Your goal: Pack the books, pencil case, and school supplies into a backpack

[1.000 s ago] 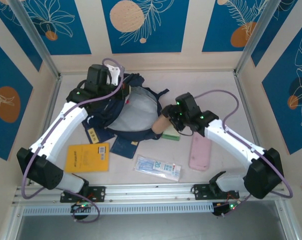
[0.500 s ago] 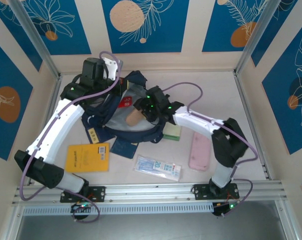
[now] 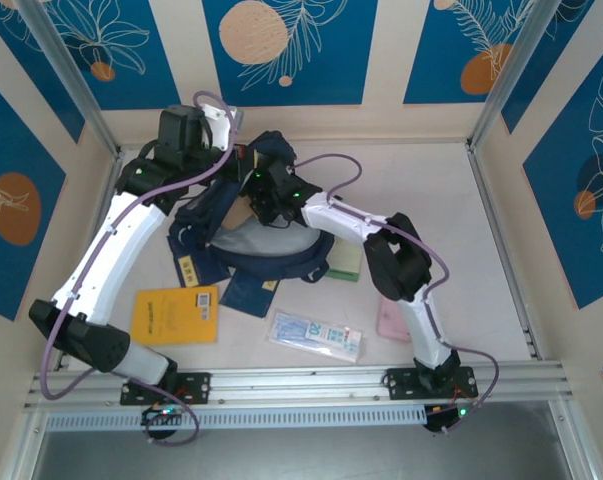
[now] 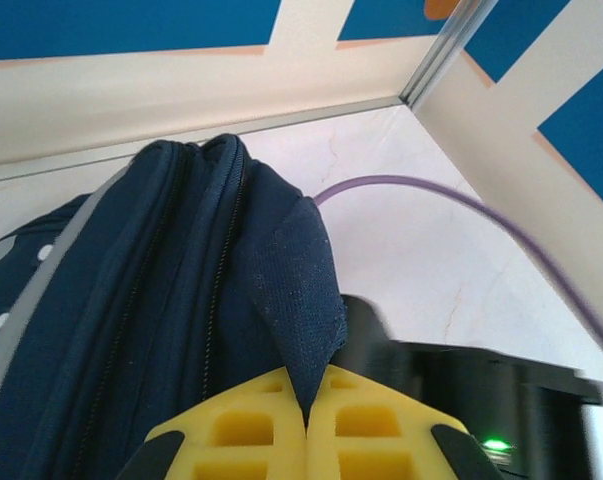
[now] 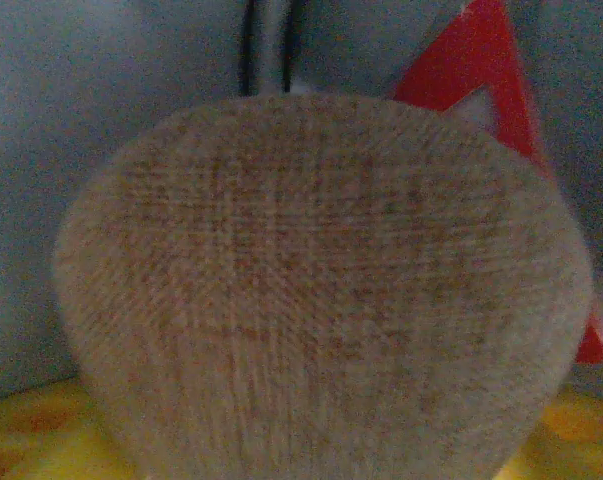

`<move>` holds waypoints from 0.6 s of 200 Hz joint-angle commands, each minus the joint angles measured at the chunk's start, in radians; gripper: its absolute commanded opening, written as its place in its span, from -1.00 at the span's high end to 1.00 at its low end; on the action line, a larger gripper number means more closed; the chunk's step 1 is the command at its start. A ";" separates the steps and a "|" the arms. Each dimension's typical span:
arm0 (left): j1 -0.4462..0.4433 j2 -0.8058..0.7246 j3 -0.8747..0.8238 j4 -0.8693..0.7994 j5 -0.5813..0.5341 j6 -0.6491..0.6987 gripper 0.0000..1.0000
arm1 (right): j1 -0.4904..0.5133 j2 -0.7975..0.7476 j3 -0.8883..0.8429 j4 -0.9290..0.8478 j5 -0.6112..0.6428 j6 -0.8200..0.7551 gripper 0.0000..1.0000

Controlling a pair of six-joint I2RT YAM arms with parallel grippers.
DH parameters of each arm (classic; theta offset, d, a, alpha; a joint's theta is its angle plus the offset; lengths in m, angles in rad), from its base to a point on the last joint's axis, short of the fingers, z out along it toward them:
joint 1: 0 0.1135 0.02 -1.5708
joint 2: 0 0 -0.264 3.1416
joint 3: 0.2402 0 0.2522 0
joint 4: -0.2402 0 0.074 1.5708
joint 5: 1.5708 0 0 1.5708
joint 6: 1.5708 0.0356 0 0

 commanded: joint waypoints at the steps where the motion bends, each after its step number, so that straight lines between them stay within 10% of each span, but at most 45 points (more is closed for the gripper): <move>1: -0.001 -0.023 0.089 0.140 0.069 -0.007 1.00 | -0.001 0.059 0.107 0.038 -0.082 -0.037 -0.58; 40: -0.002 -0.030 0.067 0.140 0.047 0.012 1.00 | -0.006 0.062 0.110 0.061 -0.140 -0.120 -0.70; 120: 0.003 -0.035 -0.052 0.192 0.006 -0.018 1.00 | 0.015 -0.215 -0.150 0.013 -0.019 -0.498 -0.30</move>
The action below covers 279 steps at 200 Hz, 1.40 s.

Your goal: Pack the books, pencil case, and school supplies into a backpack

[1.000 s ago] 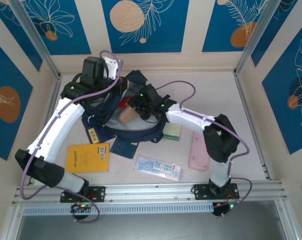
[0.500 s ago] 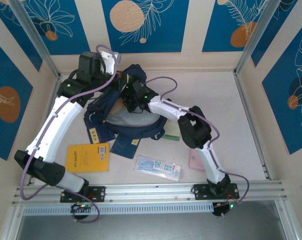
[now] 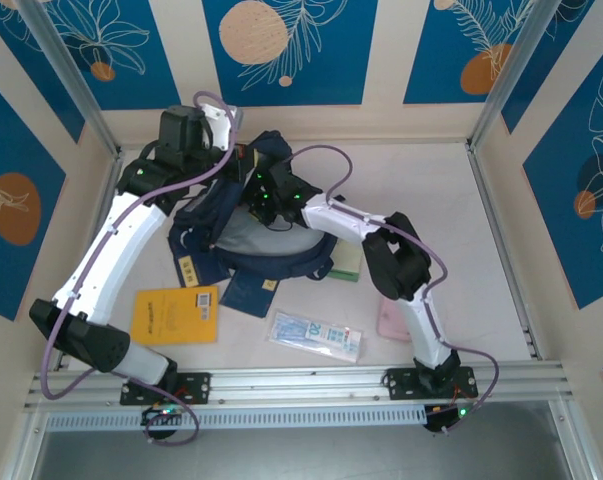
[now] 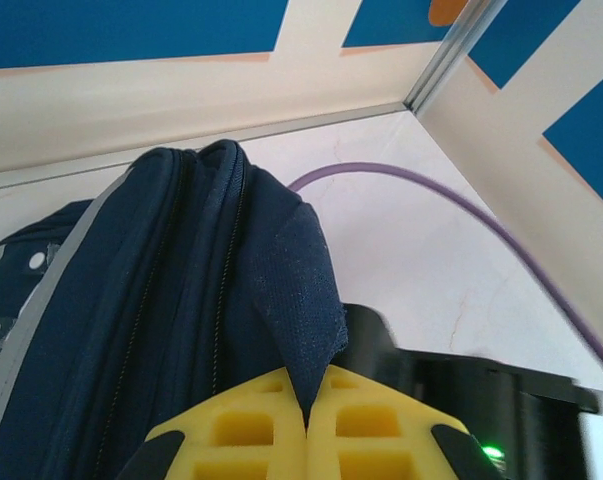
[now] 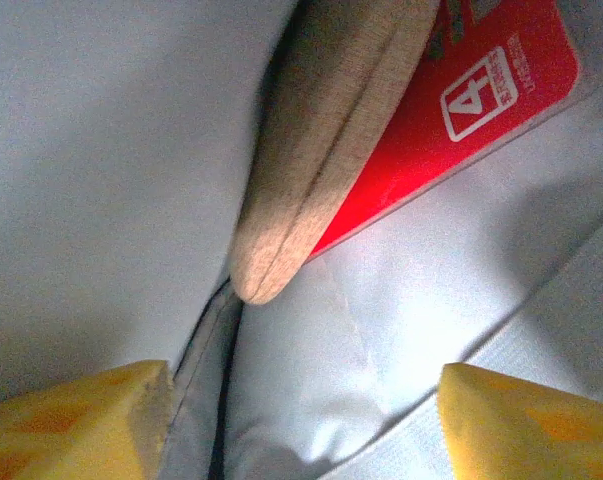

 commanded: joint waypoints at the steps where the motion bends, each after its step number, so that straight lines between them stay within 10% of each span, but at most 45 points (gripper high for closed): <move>1: 0.001 -0.035 -0.024 0.156 0.019 -0.020 1.00 | 0.020 -0.158 -0.071 -0.034 0.083 -0.179 -0.30; 107: 0.002 -0.040 -0.191 0.241 0.003 -0.056 1.00 | 0.020 -0.717 -0.530 -0.343 0.364 -0.393 -0.27; 151: -0.004 -0.016 -0.274 0.308 0.062 -0.130 1.00 | -0.148 -0.874 -0.682 -0.551 0.245 -0.292 -0.33; 190: -0.031 0.000 -0.359 0.368 0.091 -0.166 1.00 | -0.259 -0.882 -0.755 -0.758 0.280 -0.294 -1.00; 279: -0.063 -0.010 -0.424 0.403 0.105 -0.144 1.00 | -0.454 -0.714 -0.902 -0.764 0.206 -0.343 -0.99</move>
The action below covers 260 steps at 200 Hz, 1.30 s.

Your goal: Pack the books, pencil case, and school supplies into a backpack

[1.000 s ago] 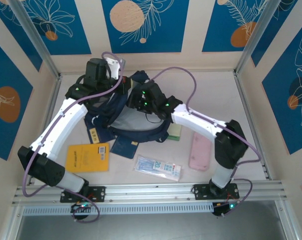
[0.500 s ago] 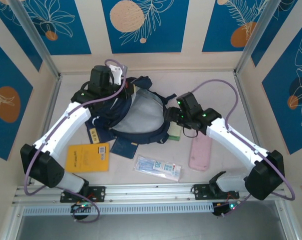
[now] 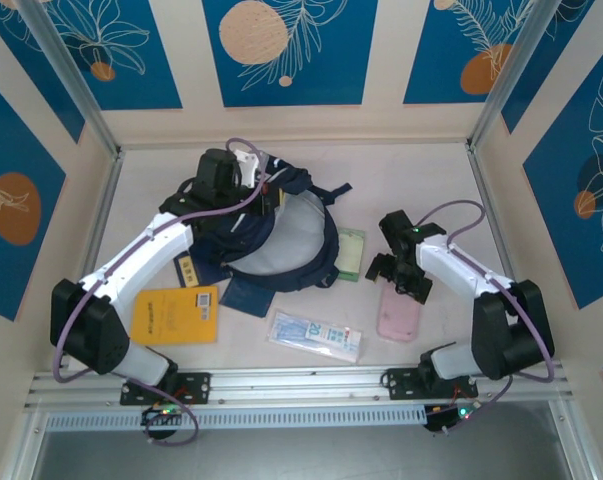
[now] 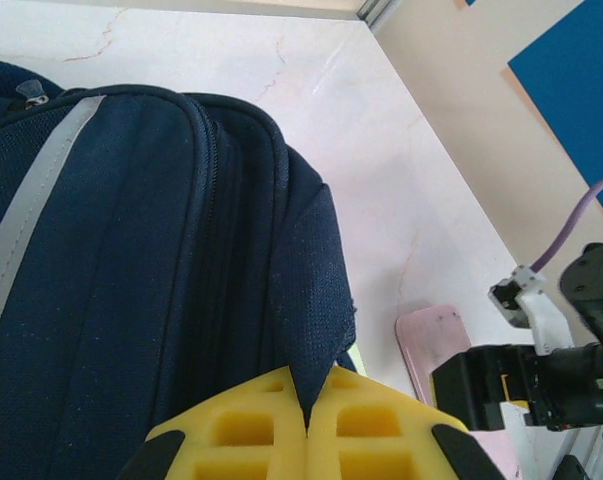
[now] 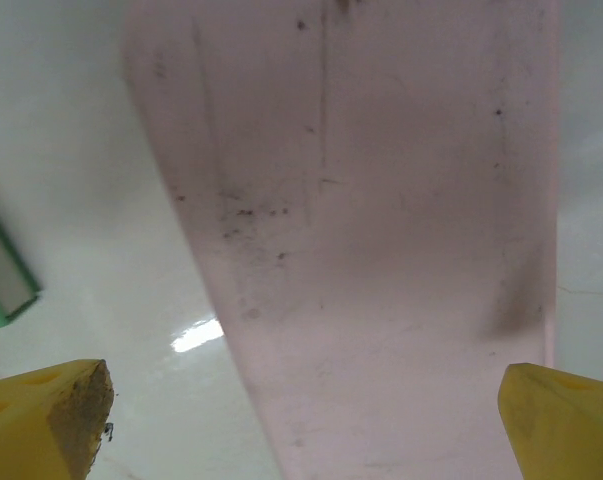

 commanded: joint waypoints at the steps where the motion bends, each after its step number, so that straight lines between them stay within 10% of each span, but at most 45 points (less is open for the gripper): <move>1: -0.005 -0.010 -0.001 0.038 -0.021 0.019 1.00 | -0.018 0.043 -0.014 -0.005 -0.029 -0.036 -0.99; 260: -0.014 -0.011 0.007 0.021 -0.032 0.040 1.00 | -0.029 0.168 0.013 -0.074 -0.003 -0.093 -0.98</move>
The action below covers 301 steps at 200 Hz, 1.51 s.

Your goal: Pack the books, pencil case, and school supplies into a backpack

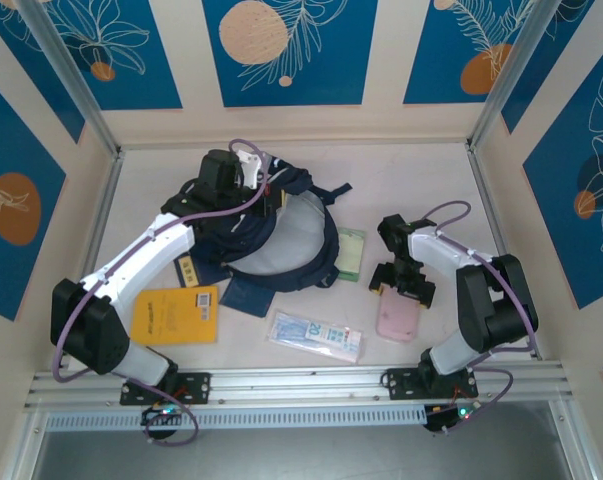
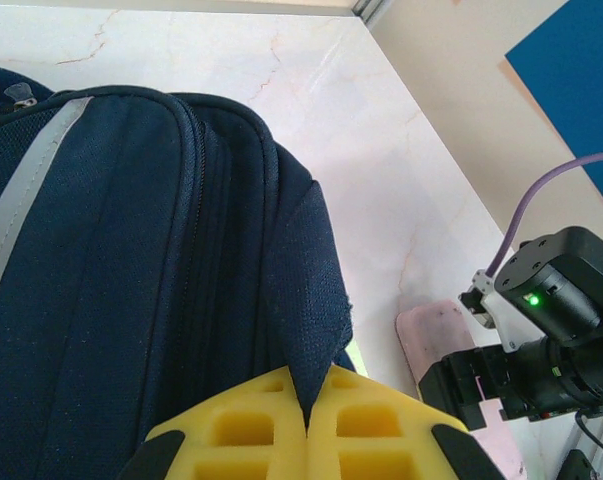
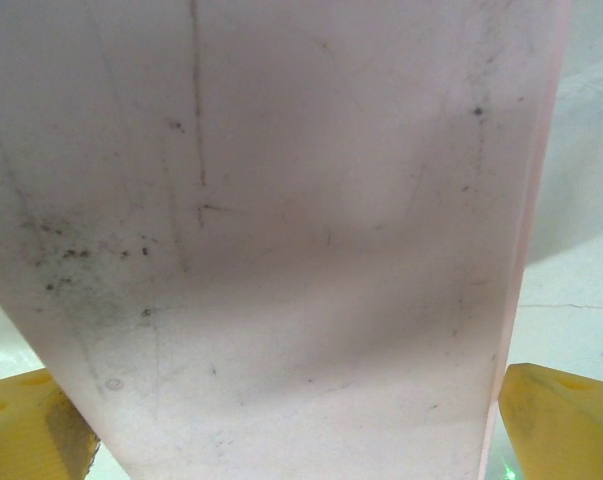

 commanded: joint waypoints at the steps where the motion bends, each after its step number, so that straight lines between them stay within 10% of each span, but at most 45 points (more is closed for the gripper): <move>1: -0.001 -0.011 0.008 0.022 -0.025 0.024 1.00 | 0.001 0.029 -0.007 -0.012 -0.032 0.008 -0.99; 146: -0.001 -0.018 0.010 0.008 -0.044 0.042 1.00 | -0.164 -0.133 -0.093 0.152 -0.318 0.246 -0.64; 220: 0.008 -0.062 0.057 -0.025 -0.046 0.094 1.00 | 0.006 -0.322 0.158 0.152 -0.364 0.193 -0.61; 301: 0.010 -0.151 0.153 -0.117 -0.158 0.117 1.00 | 0.275 0.010 0.488 0.354 -0.446 0.277 -0.62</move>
